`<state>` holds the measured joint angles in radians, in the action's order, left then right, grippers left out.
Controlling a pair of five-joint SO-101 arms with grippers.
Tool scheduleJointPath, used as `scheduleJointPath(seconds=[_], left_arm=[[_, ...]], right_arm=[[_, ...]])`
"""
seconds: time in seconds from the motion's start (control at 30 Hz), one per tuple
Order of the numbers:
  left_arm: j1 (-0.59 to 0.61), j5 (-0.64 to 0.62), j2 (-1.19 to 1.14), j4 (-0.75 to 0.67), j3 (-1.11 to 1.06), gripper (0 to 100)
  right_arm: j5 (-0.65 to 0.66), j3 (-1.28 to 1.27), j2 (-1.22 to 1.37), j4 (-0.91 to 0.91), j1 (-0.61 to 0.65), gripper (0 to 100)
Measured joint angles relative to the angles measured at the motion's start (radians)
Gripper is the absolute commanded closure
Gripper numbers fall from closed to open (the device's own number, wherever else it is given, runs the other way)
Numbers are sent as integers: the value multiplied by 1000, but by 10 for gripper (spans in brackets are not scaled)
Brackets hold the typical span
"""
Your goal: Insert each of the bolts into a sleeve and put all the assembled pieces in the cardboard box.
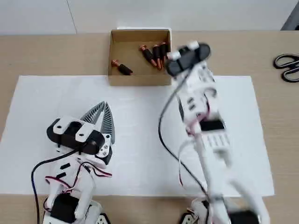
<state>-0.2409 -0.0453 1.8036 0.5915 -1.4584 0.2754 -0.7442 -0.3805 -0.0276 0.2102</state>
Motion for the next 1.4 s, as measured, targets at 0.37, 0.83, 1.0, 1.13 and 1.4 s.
scheduleJointPath(seconds=[0.37, 0.83, 1.0, 1.13, 1.4], left_arm=[[0, 0, 0, 0, -25, 994], [0, 0, 0, 0, -25, 994], [0, 0, 0, 0, -25, 994], [0, 0, 0, 0, -25, 994], [0, 0, 0, 0, -25, 994]], right_arm=[[0, 623, 677, 12, 38, 995], [203, 1051, 1160, 20, 130, 995], [207, 1145, 1244, 20, 129, 995], [207, 1169, 1274, 21, 129, 995], [209, 1183, 1290, 31, 137, 994]])
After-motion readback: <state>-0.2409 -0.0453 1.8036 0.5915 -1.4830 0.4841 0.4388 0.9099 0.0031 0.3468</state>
